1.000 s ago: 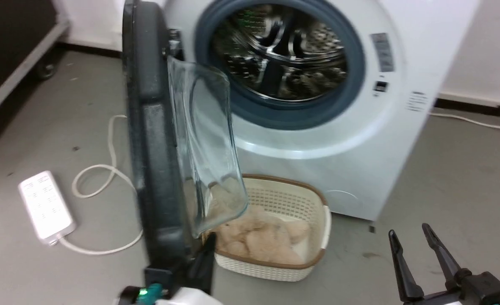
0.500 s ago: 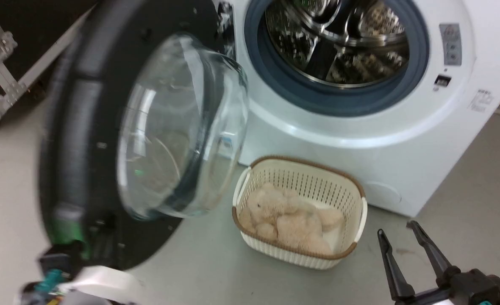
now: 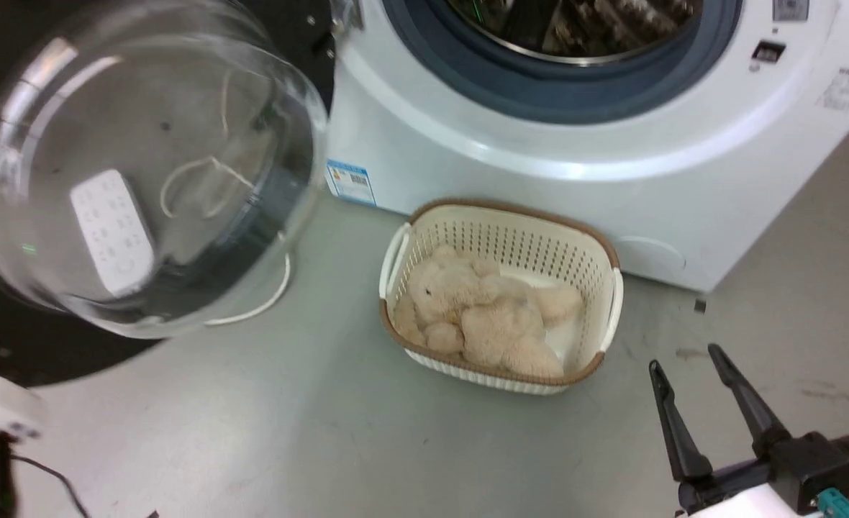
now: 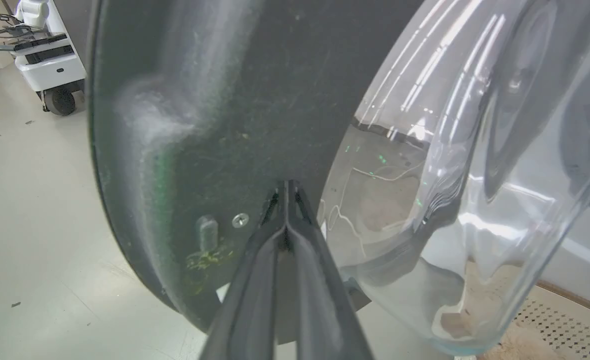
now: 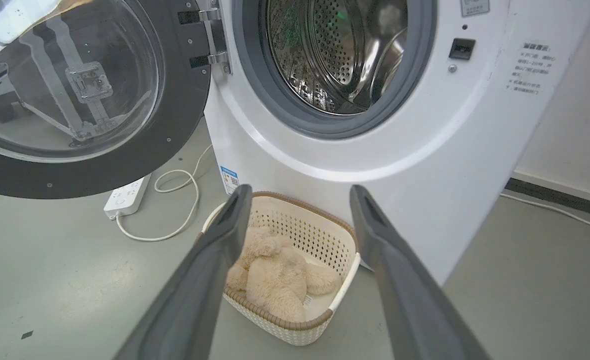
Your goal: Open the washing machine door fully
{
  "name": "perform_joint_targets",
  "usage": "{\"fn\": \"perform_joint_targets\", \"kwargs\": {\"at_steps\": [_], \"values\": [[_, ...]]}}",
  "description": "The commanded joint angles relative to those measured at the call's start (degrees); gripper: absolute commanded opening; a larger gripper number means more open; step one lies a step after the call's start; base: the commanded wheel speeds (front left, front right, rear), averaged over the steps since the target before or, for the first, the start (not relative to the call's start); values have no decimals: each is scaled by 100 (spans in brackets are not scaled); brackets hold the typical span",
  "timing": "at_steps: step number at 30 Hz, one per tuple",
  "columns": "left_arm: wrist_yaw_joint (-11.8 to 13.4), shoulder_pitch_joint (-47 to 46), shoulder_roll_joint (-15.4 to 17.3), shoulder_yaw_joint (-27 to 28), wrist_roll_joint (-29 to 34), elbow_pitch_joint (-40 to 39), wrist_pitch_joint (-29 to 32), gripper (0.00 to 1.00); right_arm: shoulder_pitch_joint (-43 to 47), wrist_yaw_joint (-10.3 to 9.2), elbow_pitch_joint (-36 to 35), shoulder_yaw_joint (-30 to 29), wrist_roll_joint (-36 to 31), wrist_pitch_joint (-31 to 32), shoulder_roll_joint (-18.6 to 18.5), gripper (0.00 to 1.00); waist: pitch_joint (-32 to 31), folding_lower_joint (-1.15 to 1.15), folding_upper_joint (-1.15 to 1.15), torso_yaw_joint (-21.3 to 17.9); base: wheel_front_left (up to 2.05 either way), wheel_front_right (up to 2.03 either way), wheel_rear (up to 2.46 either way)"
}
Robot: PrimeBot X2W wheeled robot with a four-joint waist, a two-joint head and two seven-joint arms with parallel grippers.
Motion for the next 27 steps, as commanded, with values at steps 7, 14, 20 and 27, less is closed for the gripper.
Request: {"fn": "perform_joint_targets", "kwargs": {"at_steps": [7,14,20,27], "values": [[-218,-713,416,324,-209,887,-224,0,-198,-5,-86,-17,-28,-1,-123,100,321,-1,0,-126,0,0,0],[-370,-890,458,271,-154,1403,-629,0,-188,-5,12,-44,-13,-6,-100,100,148,-1,0,-174,0,0,0],[-484,-713,237,-15,91,1173,-975,0,-121,-5,82,-150,-16,-15,-47,100,-236,-1,0,-209,0,0,0],[-457,-176,-316,-430,431,80,-1123,0,-43,-5,80,-360,-70,-23,11,100,-820,-1,0,-446,0,0,0]]}}
